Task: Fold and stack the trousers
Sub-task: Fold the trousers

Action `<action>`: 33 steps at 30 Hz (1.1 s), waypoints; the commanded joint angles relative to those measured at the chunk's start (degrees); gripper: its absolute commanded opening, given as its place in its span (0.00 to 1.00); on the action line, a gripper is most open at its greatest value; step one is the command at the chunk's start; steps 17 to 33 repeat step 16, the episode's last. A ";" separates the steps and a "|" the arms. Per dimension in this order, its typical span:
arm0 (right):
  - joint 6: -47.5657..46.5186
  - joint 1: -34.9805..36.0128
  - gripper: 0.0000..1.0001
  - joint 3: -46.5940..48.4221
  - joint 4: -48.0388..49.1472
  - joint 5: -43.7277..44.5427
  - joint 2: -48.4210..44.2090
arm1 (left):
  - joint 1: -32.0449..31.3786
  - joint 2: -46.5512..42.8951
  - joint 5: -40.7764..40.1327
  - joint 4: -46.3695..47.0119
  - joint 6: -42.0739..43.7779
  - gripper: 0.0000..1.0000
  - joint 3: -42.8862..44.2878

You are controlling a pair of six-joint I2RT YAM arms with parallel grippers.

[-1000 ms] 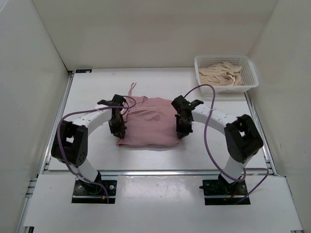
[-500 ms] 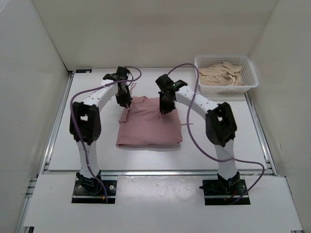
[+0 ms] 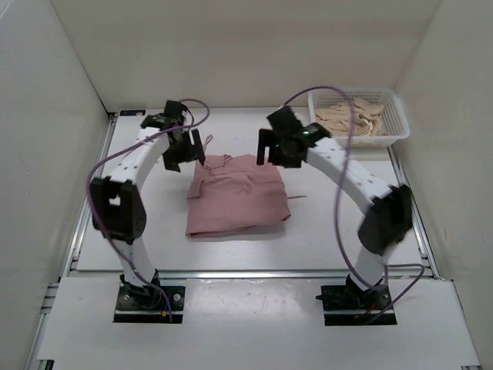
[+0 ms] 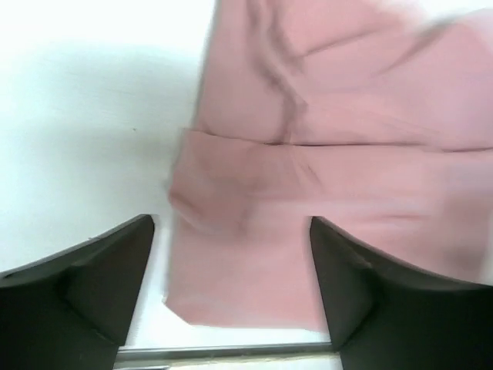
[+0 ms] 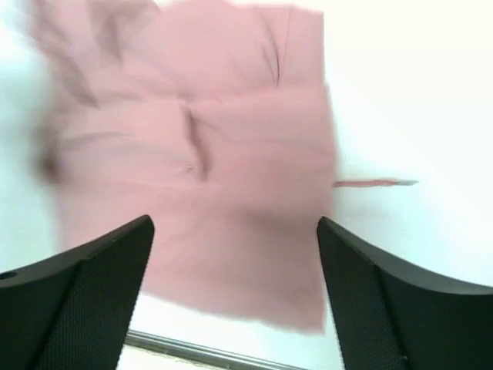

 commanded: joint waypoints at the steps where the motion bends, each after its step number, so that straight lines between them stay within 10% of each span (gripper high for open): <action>1: -2.81 -1.94 0.92 -1.84 0.05 6.56 -15.58 | 1.42 -15.71 -1.28 -4.31 1.96 0.98 6.47; 13: -5.64 -15.40 1.00 -13.63 -12.25 20.63 -45.99 | 3.79 -47.89 -8.92 -5.37 3.02 1.00 -7.57; 33: -5.72 -15.92 0.98 -16.87 -11.73 22.21 -50.91 | 3.79 -49.84 -8.93 -5.37 1.70 1.00 -9.15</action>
